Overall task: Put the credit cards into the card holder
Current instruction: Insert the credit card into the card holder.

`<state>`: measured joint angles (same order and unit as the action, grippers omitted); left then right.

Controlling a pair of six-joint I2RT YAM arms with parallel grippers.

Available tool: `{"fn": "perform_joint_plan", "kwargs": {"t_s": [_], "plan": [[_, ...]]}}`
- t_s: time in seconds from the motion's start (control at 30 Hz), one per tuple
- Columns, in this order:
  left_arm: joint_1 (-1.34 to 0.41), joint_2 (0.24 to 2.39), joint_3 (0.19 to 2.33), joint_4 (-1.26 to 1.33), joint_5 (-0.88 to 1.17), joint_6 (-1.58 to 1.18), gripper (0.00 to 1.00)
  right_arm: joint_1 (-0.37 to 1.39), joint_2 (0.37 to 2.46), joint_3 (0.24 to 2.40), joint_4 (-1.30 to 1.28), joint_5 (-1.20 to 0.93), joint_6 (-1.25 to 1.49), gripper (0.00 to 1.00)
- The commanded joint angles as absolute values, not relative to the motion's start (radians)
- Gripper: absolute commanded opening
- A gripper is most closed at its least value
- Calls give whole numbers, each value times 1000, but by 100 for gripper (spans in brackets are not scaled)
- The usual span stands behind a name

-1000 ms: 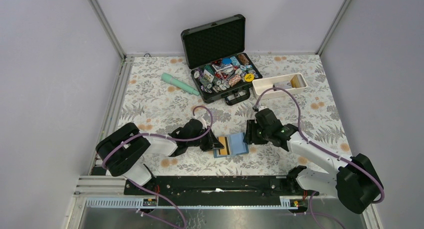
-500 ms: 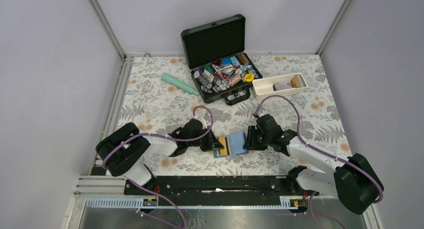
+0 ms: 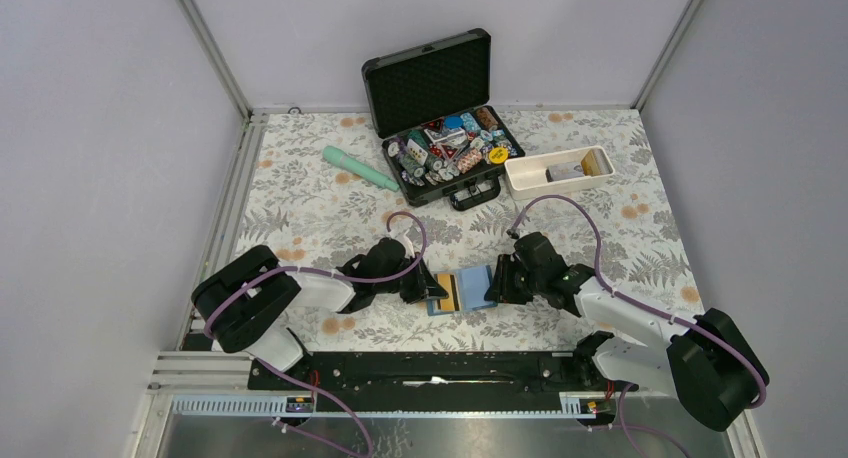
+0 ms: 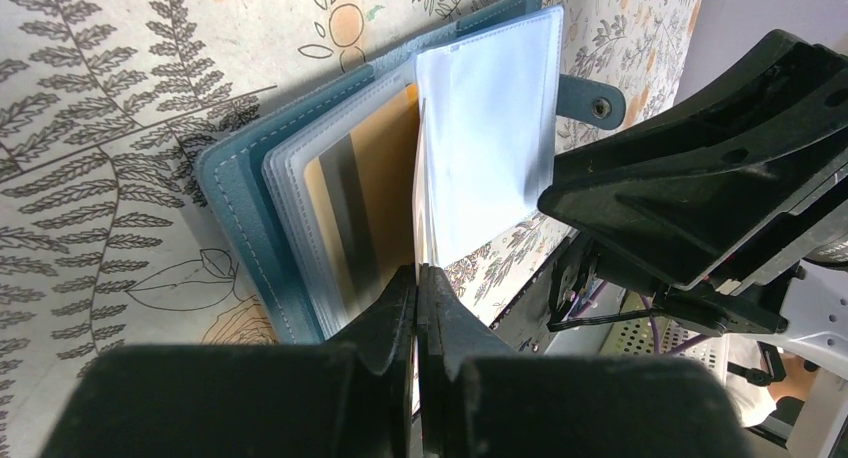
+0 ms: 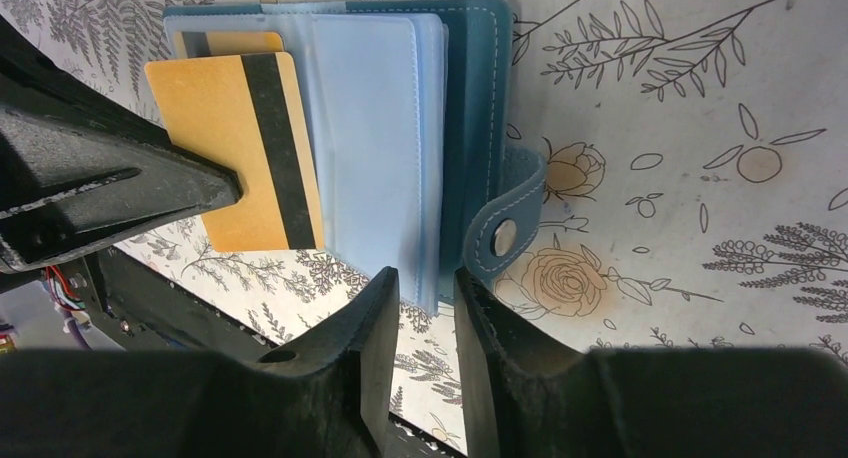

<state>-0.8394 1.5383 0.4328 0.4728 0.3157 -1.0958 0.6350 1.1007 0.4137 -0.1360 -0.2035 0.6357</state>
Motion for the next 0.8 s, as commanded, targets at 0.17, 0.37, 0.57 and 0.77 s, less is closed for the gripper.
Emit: {"fn": "perform_joint_plan", "kwargs": {"t_s": [0.17, 0.37, 0.57, 0.77], "plan": [[-837, 1517, 443, 476, 322, -1063, 0, 643, 1132, 397, -43, -241, 668, 30], [-837, 1509, 445, 476, 322, -1068, 0, 643, 1147, 397, -35, -235, 680, 19], [-838, 1521, 445, 486, 331, -1078, 0, 643, 1159, 399, -65, -197, 672, 7], [-832, 1541, 444, 537, 353, -1106, 0, 643, 1184, 410, -84, -180, 664, 3]]}}
